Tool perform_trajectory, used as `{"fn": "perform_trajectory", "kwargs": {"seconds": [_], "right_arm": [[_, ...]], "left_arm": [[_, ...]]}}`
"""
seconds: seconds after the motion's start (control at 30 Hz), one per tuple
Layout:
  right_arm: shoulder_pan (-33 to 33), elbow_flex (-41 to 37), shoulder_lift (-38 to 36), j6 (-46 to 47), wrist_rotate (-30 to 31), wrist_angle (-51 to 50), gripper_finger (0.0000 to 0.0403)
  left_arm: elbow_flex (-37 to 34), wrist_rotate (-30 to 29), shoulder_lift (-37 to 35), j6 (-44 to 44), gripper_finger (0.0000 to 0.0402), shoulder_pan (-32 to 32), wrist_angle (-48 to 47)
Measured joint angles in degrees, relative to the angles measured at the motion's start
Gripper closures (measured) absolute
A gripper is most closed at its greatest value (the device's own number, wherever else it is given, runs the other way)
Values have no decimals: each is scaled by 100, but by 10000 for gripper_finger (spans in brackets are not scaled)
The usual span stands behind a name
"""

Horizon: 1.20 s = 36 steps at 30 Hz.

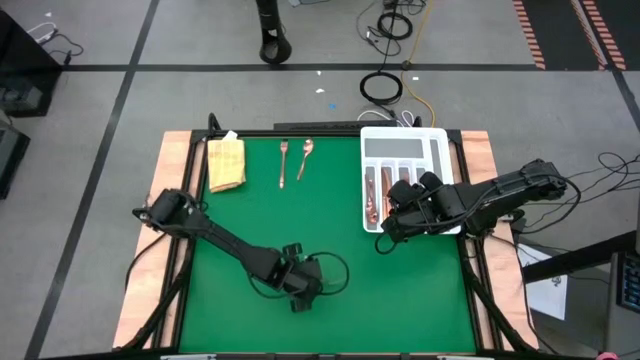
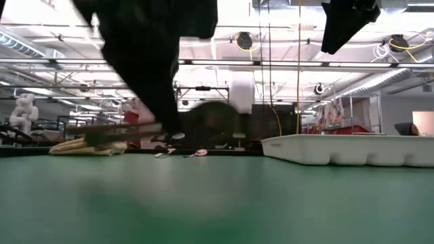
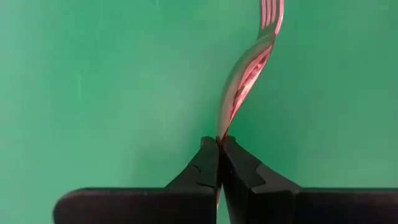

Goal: Sort silverware
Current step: Put the bottom gold spoon into the silverware organizer

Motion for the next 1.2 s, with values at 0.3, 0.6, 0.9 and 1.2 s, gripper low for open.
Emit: {"fn": "perform_trajectory", "kwargs": {"seconds": [0.3,0.6,0.9,1.2], "right_arm": [[240,-271,0,-326,21,807,234],[987,-1009,2,-447,64,2487,234],[1894,-1574,2,910,2036,4505,234],[2542,-1668,2,2882,4857,4192,234]], "left_arm": [[4,908,-658,330,392,730,181],[4,2704,-968,581,393,1414,1283],[4,3836,-1041,582,393,2007,1982],[-236,4212,-1222,1018,393,3054,2038]]}}
